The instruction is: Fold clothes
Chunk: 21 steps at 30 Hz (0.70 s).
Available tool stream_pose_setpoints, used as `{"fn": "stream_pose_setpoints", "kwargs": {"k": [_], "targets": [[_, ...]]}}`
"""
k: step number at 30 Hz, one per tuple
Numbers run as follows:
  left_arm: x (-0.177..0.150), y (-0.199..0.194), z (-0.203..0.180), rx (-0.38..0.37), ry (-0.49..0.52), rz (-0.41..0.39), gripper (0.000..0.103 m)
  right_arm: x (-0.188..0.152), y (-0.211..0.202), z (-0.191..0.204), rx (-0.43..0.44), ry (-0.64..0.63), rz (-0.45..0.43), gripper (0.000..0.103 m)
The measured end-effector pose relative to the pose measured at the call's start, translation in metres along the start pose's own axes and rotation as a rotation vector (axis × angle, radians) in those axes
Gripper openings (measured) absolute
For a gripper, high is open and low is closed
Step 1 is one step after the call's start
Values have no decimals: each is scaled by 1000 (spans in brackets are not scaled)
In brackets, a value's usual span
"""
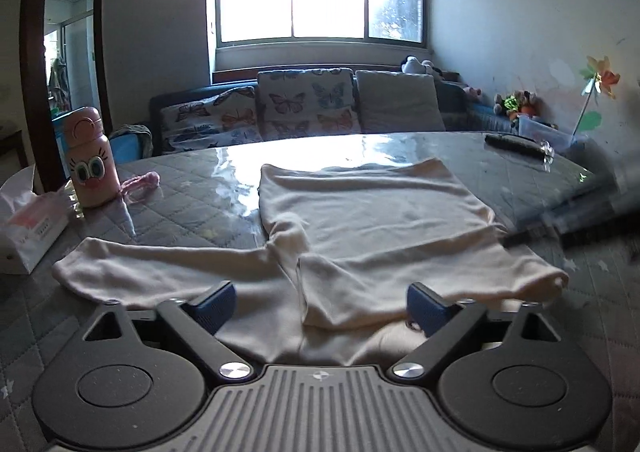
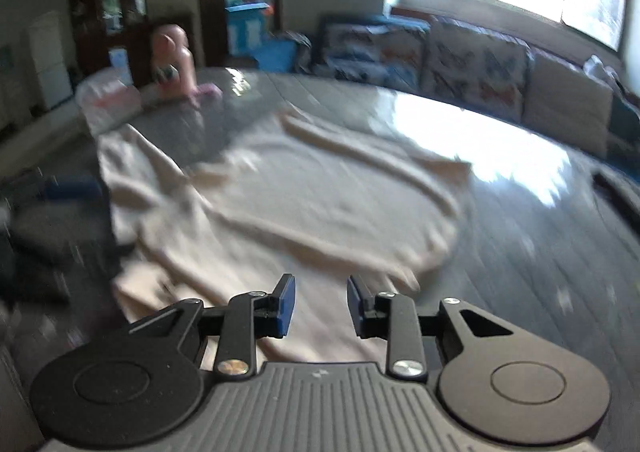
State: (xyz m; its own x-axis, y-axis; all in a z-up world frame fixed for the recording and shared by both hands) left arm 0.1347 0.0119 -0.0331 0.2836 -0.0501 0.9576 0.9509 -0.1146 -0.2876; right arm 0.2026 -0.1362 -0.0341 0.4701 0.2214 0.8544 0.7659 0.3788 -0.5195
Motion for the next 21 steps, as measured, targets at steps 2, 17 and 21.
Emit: {"fn": "stream_pose_setpoints", "kwargs": {"k": [2, 17, 21], "targets": [[2, 4, 0, -2, -2, -2, 83, -15, -3, -9, -13, 21, 24, 28], [-5, 36, -3, -17, -1, 69, 62, 1, 27, -36, -70, 70, -30, 29], [-8, 40, -3, -19, 6, 79, 62, -6, 41, -42, -90, 82, -18, 24]]}}
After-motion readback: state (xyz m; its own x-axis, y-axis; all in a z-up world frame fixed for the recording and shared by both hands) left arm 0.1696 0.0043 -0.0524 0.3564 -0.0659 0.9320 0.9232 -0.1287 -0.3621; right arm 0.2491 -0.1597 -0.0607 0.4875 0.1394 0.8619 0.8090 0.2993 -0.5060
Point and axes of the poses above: each gripper's, at about its wrist camera, not at the fingertips, and y roughly the way its jaws point, z to its left, x to its top, the point moved 7 cm from there along y, roughly the way its jaws point, and after that the axes turned 14 degrees about -z, right-handed, at the moved point
